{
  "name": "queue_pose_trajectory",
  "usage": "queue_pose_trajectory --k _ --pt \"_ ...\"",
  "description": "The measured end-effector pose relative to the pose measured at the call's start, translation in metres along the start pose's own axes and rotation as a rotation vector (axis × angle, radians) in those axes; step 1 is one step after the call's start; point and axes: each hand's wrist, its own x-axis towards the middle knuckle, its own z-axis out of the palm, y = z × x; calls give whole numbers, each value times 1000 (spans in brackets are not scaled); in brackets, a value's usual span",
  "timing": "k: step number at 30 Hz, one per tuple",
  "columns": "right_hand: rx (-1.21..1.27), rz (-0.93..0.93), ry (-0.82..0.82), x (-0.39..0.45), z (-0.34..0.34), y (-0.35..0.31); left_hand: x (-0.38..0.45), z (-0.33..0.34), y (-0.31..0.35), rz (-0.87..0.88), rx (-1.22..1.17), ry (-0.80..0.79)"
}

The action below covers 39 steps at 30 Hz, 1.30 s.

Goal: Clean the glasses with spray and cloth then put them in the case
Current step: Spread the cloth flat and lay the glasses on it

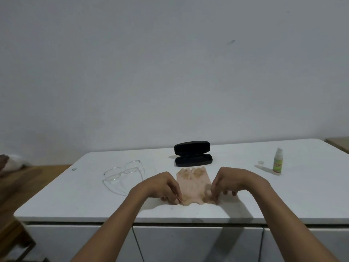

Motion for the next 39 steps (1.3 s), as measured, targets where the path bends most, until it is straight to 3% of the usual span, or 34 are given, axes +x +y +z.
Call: queue_pose_trajectory --k 6,12,16,21,30,35,39 --pt "-52 60 -25 -9 -5 2 -6 2 -1 18 5 13" --pt "44 -30 185 9 11 6 9 12 -11 53 56 398" --pt "34 16 462 31 22 8 25 16 -14 88 105 552" --pt "55 110 645 63 20 5 57 6 -13 -56 136 708" --pt "-59 162 640 91 23 -4 86 -4 -17 -131 84 635" --pt "27 155 657 94 20 -5 93 -3 -16 -117 108 622" --pt "98 147 680 93 18 -2 92 0 -18 -101 -34 692"
